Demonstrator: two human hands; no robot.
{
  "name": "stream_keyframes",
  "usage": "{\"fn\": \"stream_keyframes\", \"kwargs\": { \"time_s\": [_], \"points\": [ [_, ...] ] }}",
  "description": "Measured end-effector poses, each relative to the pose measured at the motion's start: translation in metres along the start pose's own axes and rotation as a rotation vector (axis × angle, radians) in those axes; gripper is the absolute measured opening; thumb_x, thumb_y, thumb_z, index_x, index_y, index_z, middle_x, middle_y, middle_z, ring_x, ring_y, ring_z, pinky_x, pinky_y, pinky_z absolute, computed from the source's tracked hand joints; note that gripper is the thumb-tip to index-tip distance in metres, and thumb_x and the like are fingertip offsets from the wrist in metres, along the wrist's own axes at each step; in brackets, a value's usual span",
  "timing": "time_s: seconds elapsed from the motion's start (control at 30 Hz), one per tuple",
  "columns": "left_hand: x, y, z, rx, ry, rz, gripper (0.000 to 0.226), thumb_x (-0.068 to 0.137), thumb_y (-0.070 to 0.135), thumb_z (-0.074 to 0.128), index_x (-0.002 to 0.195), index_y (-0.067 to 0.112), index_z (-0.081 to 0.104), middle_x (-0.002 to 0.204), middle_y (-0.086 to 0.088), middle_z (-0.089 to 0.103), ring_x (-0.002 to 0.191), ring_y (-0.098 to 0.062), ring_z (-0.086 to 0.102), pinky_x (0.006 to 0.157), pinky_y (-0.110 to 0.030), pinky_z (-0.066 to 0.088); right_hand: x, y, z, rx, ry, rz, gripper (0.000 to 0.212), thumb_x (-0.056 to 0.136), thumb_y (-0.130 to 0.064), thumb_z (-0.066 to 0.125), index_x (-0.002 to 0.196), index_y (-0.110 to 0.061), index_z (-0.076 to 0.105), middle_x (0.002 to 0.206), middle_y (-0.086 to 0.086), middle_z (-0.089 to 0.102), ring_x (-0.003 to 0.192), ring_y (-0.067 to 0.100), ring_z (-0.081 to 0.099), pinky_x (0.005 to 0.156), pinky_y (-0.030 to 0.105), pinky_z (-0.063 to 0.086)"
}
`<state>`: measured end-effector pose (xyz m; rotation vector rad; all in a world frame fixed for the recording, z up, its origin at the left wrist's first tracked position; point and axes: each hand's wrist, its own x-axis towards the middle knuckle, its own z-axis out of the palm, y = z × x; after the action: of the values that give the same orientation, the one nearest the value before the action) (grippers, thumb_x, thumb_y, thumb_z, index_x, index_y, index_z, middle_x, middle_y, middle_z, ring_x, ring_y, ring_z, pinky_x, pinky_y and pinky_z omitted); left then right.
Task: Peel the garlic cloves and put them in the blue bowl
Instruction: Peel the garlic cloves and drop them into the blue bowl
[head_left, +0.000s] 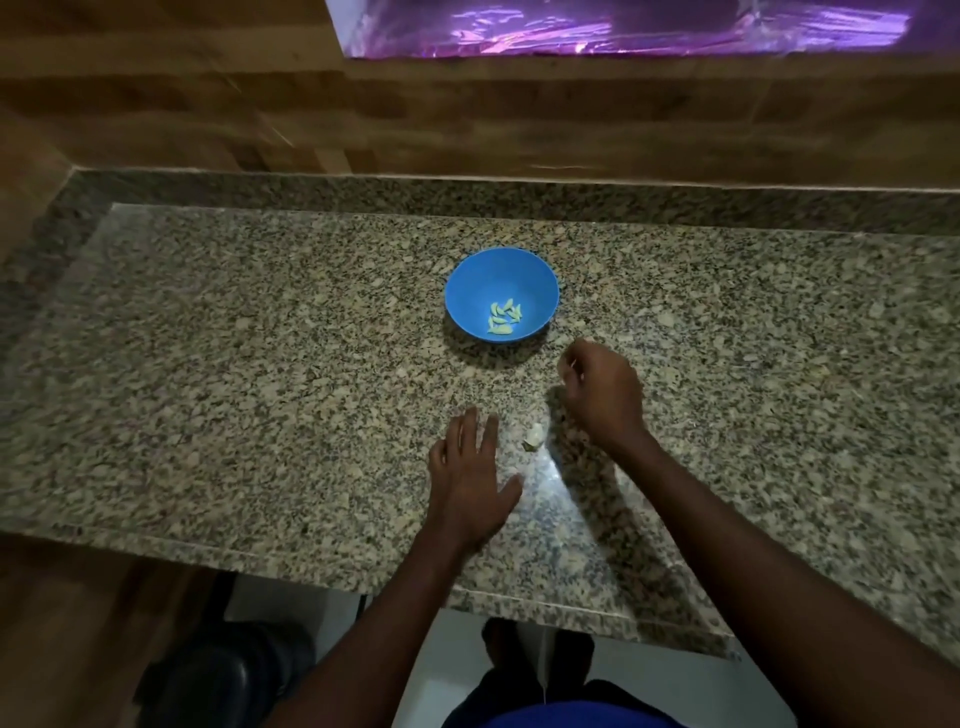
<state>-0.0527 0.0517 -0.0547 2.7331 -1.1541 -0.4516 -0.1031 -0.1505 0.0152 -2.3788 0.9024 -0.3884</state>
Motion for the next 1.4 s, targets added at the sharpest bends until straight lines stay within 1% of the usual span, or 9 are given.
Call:
{"fn": "stream_keyframes", "kwargs": {
  "time_s": [0.2, 0.37, 0.5, 0.63, 0.73, 0.93, 1.17, 1.27, 1.4],
  "points": [
    [0.000, -0.003, 0.013, 0.048, 0.028, -0.002, 0.086, 0.093, 0.065, 0.031, 0.162, 0.016, 0.015, 0.169, -0.015, 0.006, 0.155, -0.033, 0.009, 0.110, -0.054, 0.025, 0.076, -0.062, 0.009, -0.010, 0.029, -0.162, 0.005, 0.089, -0.012, 0.063, 0.088, -0.013, 0.067, 0.079, 0.008, 0.071, 0.073, 0.028, 0.066, 0.059, 0.033, 0.048],
    [-0.002, -0.005, 0.016, 0.002, 0.046, 0.017, 0.087, 0.093, 0.065, 0.034, 0.162, 0.020, 0.010, 0.170, -0.011, -0.001, 0.156, -0.029, 0.002, 0.112, -0.051, 0.020, 0.095, -0.065, 0.016, -0.036, -0.086, -0.131, 0.024, 0.088, -0.009, 0.065, 0.107, -0.016, 0.077, 0.098, 0.007, 0.077, 0.093, 0.027, 0.071, 0.080, 0.039, 0.057],
    [0.001, 0.001, 0.006, -0.176, 0.064, -0.050, 0.081, 0.088, 0.060, 0.052, 0.158, 0.031, 0.024, 0.169, -0.002, 0.006, 0.154, -0.024, 0.004, 0.114, -0.051, 0.017, 0.045, -0.043, 0.004, 0.090, 0.135, -0.058, 0.011, 0.092, -0.019, 0.065, 0.091, -0.013, 0.074, 0.080, 0.003, 0.073, 0.069, 0.021, 0.066, 0.060, 0.032, 0.051],
    [0.013, 0.014, -0.004, -0.465, 0.247, -0.054, 0.046, 0.083, 0.042, 0.073, 0.124, 0.022, 0.065, 0.131, 0.001, 0.049, 0.125, -0.021, 0.040, 0.101, -0.046, 0.043, -0.022, 0.001, 0.008, 0.136, -0.012, 0.251, 0.013, 0.090, -0.020, 0.066, 0.080, -0.014, 0.070, 0.066, 0.000, 0.065, 0.061, 0.019, 0.061, 0.054, 0.027, 0.039],
    [0.019, 0.026, -0.009, -0.621, 0.240, -0.065, 0.028, 0.083, 0.034, 0.079, 0.106, 0.020, 0.073, 0.105, 0.007, 0.051, 0.104, -0.010, 0.045, 0.087, -0.032, 0.048, -0.052, 0.020, 0.021, 0.208, -0.225, 0.433, 0.016, 0.088, -0.015, 0.065, 0.075, -0.019, 0.074, 0.070, 0.001, 0.073, 0.064, 0.016, 0.069, 0.053, 0.016, 0.047],
    [0.016, 0.043, -0.016, -0.866, 0.120, -0.171, 0.016, 0.079, 0.014, 0.076, 0.088, 0.027, 0.071, 0.082, 0.007, 0.070, 0.073, -0.005, 0.066, 0.065, -0.032, 0.058, -0.066, 0.017, 0.018, 0.761, -0.268, 0.692, 0.011, 0.086, 0.008, 0.063, 0.077, 0.004, 0.069, 0.071, 0.023, 0.072, 0.064, 0.040, 0.070, 0.071, 0.057, 0.061],
    [0.004, 0.054, -0.030, -1.083, 0.013, -0.161, 0.017, 0.083, 0.009, 0.073, 0.088, 0.025, 0.073, 0.086, 0.001, 0.075, 0.081, -0.012, 0.073, 0.072, -0.036, 0.062, -0.075, 0.024, 0.004, 1.016, -0.269, 0.797, 0.012, 0.089, 0.007, 0.067, 0.100, 0.010, 0.067, 0.077, 0.029, 0.067, 0.061, 0.032, 0.065, 0.077, 0.061, 0.058],
    [0.002, 0.059, -0.039, -1.179, -0.016, -0.167, 0.014, 0.085, -0.001, 0.073, 0.096, 0.007, 0.070, 0.084, -0.004, 0.072, 0.071, -0.003, 0.070, 0.063, -0.021, 0.057, -0.076, 0.029, 0.001, 1.029, -0.289, 0.761, 0.018, 0.088, 0.003, 0.070, 0.105, 0.009, 0.070, 0.084, 0.030, 0.070, 0.067, 0.033, 0.067, 0.083, 0.063, 0.057],
    [0.004, 0.063, -0.041, -1.221, -0.053, -0.162, 0.033, 0.083, -0.010, 0.071, 0.112, 0.006, 0.072, 0.096, -0.018, 0.074, 0.071, -0.004, 0.070, 0.063, -0.019, 0.056, -0.078, 0.029, -0.007, 0.960, -0.257, 0.695, 0.014, 0.088, 0.006, 0.069, 0.102, 0.011, 0.071, 0.085, 0.028, 0.072, 0.067, 0.032, 0.070, 0.075, 0.049, 0.062]
  ]
}}
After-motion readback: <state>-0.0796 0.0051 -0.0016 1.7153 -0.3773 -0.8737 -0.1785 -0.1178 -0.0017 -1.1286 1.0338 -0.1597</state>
